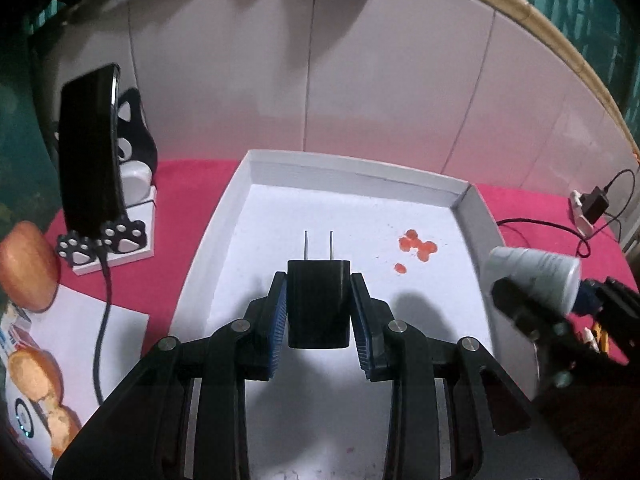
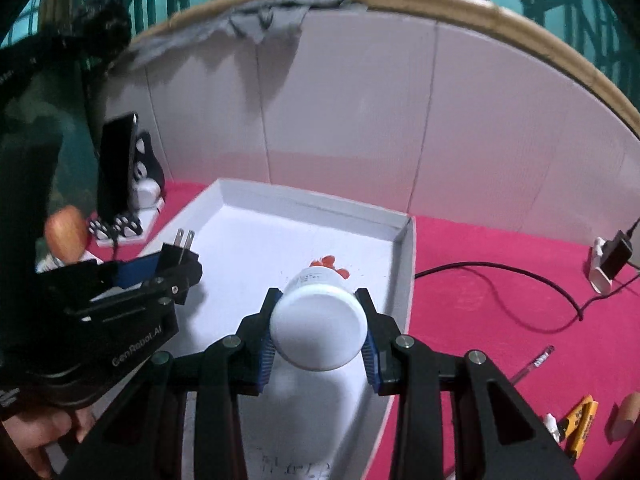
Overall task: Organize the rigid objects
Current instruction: 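Lower both items into the white tray and open both tools, then grasp the white plug with the left tool while the right tool grasps the tan tape roll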
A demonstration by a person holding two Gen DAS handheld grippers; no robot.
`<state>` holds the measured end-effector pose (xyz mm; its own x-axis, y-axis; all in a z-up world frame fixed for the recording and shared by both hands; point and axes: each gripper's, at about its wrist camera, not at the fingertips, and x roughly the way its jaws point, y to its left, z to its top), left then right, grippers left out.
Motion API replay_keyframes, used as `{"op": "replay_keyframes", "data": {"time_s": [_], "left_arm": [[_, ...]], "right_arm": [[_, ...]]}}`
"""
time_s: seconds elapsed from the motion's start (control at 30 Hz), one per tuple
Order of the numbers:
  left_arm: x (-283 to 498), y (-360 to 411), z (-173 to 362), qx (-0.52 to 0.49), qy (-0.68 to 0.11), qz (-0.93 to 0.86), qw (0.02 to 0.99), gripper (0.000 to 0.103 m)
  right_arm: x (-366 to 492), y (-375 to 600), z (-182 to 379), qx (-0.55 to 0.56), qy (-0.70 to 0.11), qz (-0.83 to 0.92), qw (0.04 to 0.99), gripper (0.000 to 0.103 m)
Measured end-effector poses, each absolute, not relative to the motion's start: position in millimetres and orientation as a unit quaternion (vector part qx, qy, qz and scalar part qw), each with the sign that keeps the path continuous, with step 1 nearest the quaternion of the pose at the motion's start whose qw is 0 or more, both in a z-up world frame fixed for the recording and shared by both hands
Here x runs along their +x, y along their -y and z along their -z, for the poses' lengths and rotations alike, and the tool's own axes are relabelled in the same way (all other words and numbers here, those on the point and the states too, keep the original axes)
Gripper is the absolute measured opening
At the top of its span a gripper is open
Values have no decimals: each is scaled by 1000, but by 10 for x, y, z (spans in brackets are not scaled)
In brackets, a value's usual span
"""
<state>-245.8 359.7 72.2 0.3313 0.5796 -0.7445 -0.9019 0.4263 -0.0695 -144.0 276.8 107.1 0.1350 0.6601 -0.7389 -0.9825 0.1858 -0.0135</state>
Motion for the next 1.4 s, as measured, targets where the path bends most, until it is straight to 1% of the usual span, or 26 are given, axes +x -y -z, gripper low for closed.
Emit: {"op": "replay_keyframes", "data": {"time_s": [0.23,0.43,0.5,0.53,0.57,0.6,0.63,0.67,0.7,0.77,0.93,1.07,1.2,1.4], "left_arm": [[-2417,-3771,-604,-257,-347,-479,764,29],[-2394,-3826,-543,-271,-353,-476,759,30],[-2406,-3819,-552,-276,-350,-479,757,35],[-2422,-3813,-568,-274,-344,-483,757,38],[-2450,-3799,-597,-272,-337,-490,757,53],[-2491,-3799,-621,-269,-328,-500,755,74],[-2565,-3802,-652,-268,-314,-515,751,83],[-2616,-3810,-665,-272,-304,-518,752,97],[-2681,-3814,-688,-280,-293,-522,751,103],[-2791,-3783,-747,-291,-271,-531,749,103],[-2881,-3633,-888,-296,-233,-534,757,103],[-2921,-3366,-1041,-285,-206,-526,774,103],[-2911,-2985,-1199,-257,-179,-502,806,103],[-2646,-2453,-1288,-215,-165,-439,857,103]], "right_arm": [[-1410,-3017,-875,-276,-341,-562,701,36],[-1449,-3033,-796,-286,-326,-560,706,37],[-1439,-3020,-804,-282,-325,-557,710,54],[-1411,-3011,-812,-274,-327,-556,713,56],[-1376,-3004,-819,-265,-332,-558,713,61],[-1326,-2988,-830,-256,-338,-558,713,70],[-1266,-2968,-843,-244,-345,-556,716,76],[-1209,-2946,-856,-233,-351,-554,718,90],[-1169,-2928,-867,-226,-354,-554,719,98],[-1143,-2888,-900,-222,-351,-551,724,103],[-1133,-2791,-996,-211,-347,-550,730,103],[-1148,-2612,-1140,-203,-335,-557,732,103],[-1044,-2268,-1290,-190,-327,-568,731,103],[-515,-1465,-1402,-150,-324,-538,764,103]]}}
